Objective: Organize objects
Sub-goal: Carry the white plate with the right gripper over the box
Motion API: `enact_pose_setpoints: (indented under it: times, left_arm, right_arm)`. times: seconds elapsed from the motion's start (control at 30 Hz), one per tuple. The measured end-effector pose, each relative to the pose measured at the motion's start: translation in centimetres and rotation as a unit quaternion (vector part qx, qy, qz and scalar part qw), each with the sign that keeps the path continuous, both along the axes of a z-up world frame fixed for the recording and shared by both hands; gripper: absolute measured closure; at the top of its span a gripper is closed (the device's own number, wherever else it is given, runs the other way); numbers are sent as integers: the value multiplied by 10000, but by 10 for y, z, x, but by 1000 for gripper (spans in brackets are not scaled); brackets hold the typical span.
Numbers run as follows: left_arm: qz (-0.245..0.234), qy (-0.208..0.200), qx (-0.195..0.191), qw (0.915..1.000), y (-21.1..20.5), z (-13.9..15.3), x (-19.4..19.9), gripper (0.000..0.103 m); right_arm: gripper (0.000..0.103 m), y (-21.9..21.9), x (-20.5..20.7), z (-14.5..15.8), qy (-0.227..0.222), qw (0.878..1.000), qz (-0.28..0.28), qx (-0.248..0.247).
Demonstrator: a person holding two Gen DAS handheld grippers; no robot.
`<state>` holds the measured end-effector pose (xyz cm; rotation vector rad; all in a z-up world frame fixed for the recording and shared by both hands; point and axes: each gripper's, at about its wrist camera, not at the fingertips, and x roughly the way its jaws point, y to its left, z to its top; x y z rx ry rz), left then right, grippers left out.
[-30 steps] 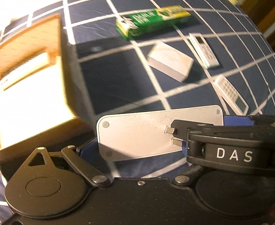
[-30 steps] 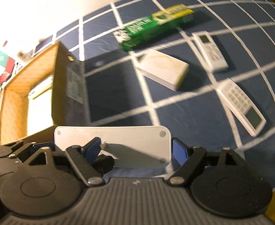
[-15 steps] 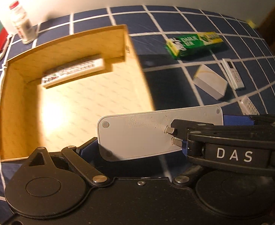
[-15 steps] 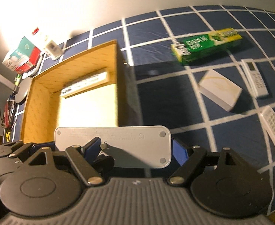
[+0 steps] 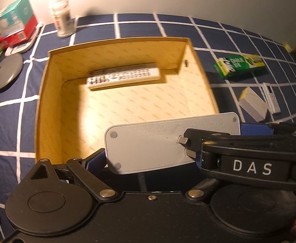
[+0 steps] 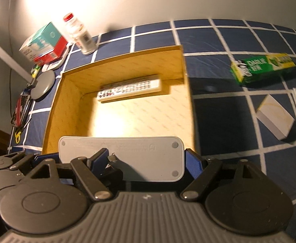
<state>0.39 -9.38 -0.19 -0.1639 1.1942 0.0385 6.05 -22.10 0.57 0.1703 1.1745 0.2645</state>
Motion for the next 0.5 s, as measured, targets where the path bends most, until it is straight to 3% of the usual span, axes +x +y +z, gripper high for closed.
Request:
enact_pose_setpoints:
  times: [0.23, 0.5]
  left_arm:
    - [346, 125, -17, 9993, 32, -7, 10, 10]
    - [571, 531, -107, 9969, 55, -37, 30, 10]
  right_arm:
    - [23, 34, 23, -6, 100, 9992, 387, -3]
    - [23, 53, 58, -39, 506, 9966, 645, -17]
